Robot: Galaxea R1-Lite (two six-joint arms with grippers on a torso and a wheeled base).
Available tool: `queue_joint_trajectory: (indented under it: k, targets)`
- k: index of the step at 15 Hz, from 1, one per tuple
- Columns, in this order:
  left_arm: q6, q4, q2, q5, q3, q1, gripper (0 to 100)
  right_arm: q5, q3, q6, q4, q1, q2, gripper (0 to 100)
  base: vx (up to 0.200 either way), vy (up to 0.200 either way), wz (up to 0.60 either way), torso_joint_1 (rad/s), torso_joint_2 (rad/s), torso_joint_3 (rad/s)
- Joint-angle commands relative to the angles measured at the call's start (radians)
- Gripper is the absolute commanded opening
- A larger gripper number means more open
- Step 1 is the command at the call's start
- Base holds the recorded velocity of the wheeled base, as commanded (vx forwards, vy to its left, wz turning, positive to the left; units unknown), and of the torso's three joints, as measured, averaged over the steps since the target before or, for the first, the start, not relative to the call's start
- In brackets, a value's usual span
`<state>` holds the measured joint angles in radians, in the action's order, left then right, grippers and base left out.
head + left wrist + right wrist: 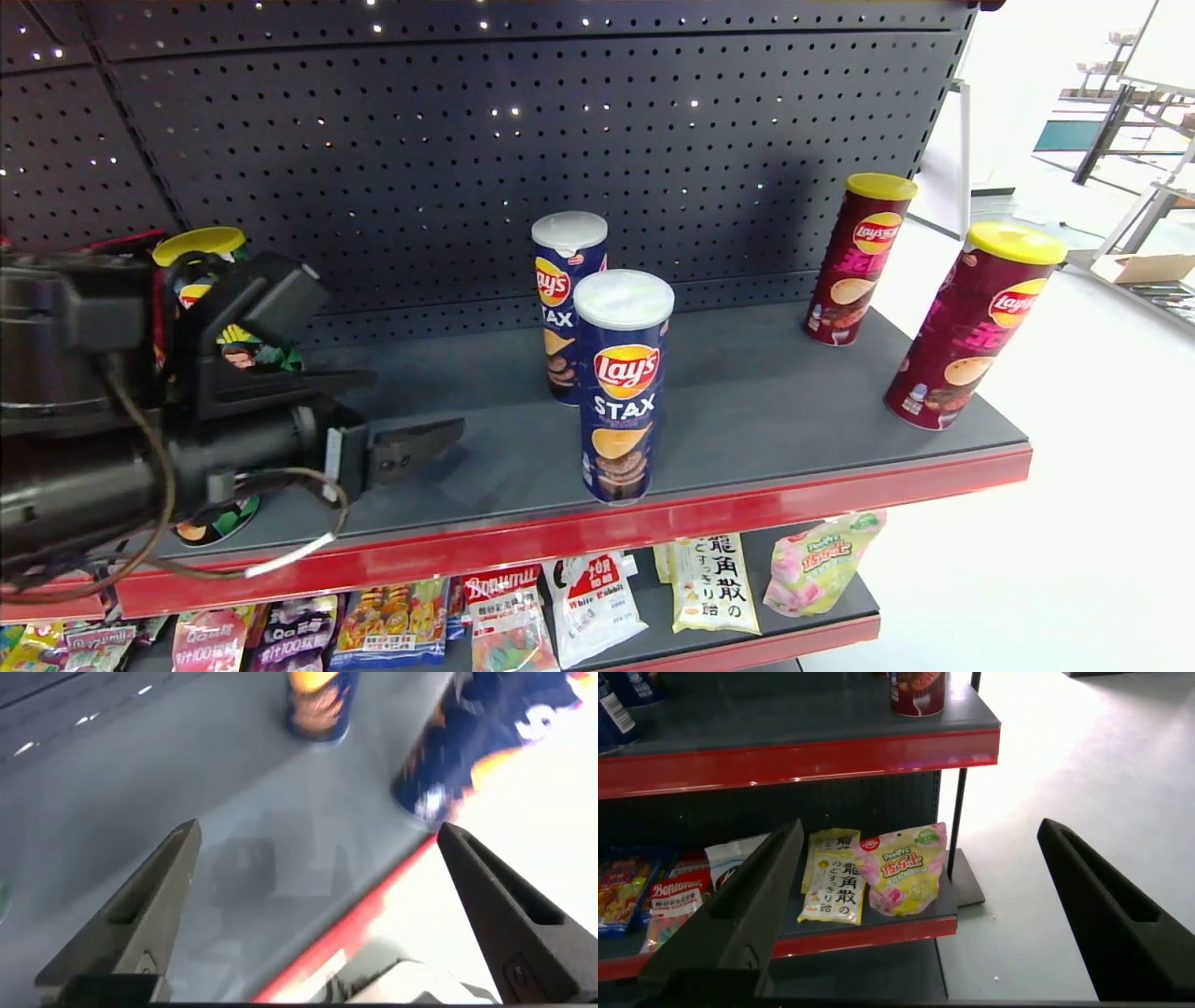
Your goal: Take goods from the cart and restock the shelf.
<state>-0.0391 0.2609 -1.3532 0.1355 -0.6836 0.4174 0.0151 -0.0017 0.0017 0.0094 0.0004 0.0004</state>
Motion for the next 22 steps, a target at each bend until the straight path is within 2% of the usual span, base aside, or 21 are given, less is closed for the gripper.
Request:
queue_joint_trajectory:
  k: [1, 3, 5, 6, 7, 9, 11, 12, 13, 14, 15, 17, 19, 21, 22]
  targets:
    - [-0.001, -0.170, 0.356, -0.005, 0.136, -0.049, 100, 0.000, 0.000, 0.000, 0.000, 0.001, 0.000, 100, 0.000, 0.000, 0.00, 0.000, 0.00, 0.000]
    - [0.002, -0.176, 0.534, -0.030, 0.268, -0.069, 100, 0.000, 0.000, 0.000, 0.000, 0.001, 0.000, 100, 0.000, 0.000, 0.00, 0.000, 0.00, 0.000]
    - [0.004, -0.218, 0.654, -0.155, 0.334, -0.135, 100, 0.000, 0.000, 0.000, 0.000, 0.001, 0.000, 100, 0.000, 0.000, 0.00, 0.000, 0.00, 0.000]
    - [0.031, -0.273, 0.747, -0.188, 0.361, -0.172, 100, 0.000, 0.000, 0.000, 0.001, 0.001, 0.000, 100, 0.000, 0.000, 0.00, 0.000, 0.00, 0.000]
    - [0.056, -0.325, 0.829, -0.189, 0.368, -0.181, 100, 0.000, 0.000, 0.000, 0.000, 0.001, 0.000, 100, 0.000, 0.000, 0.00, 0.000, 0.00, 0.000]
    - [0.061, -0.448, 1.002, -0.198, 0.366, -0.183, 100, 0.000, 0.000, 0.000, 0.000, 0.000, 0.000, 100, 0.000, 0.000, 0.00, 0.000, 0.00, 0.000]
    - [0.059, -0.661, 1.188, -0.249, 0.348, -0.192, 100, 0.000, 0.000, 0.000, 0.000, 0.001, 0.000, 100, 0.000, 0.000, 0.00, 0.000, 0.00, 0.000]
    - [0.062, -0.712, 1.246, -0.248, 0.358, -0.190, 100, 0.000, 0.000, 0.000, 0.000, 0.001, 0.000, 100, 0.000, 0.000, 0.00, 0.000, 0.00, 0.000]
    - [0.105, -0.706, 1.260, -0.249, 0.378, -0.190, 100, 0.000, 0.000, 0.000, 0.000, 0.000, 0.000, 100, 0.000, 0.000, 0.00, 0.000, 0.00, 0.000]
    - [0.177, -0.666, 1.258, -0.255, 0.383, -0.190, 100, 0.000, 0.000, -0.002, 0.000, 0.000, 0.000, 100, 0.000, 0.000, 0.00, 0.000, 0.00, 0.000]
    - [0.182, -0.635, 1.258, -0.271, 0.384, -0.192, 100, 0.002, -0.001, -0.006, 0.001, 0.001, 0.000, 100, 0.000, 0.000, 0.00, 0.000, 0.00, 0.000]
    - [0.180, -0.637, 1.253, -0.323, 0.378, -0.192, 100, 0.003, -0.001, -0.006, 0.001, 0.001, 0.000, 100, 0.000, 0.000, 0.00, 0.000, 0.00, 0.000]
    - [0.177, -0.637, 1.246, -0.336, 0.378, -0.192, 100, 0.003, -0.001, -0.006, 0.001, 0.001, 0.000, 100, 0.000, 0.000, 0.30, -0.001, 0.00, 0.001]
    - [0.151, -0.635, 1.240, -0.340, 0.380, -0.192, 100, 0.003, -0.001, -0.006, 0.001, 0.001, 0.000, 100, 0.000, 0.000, 0.60, 0.000, 0.01, 0.002]
    - [0.150, -0.635, 1.240, -0.340, 0.380, -0.192, 100, 0.003, -0.001, -0.006, 0.001, 0.001, 0.000, 100, 0.000, 0.000, 0.60, -0.002, 0.00, 0.002]
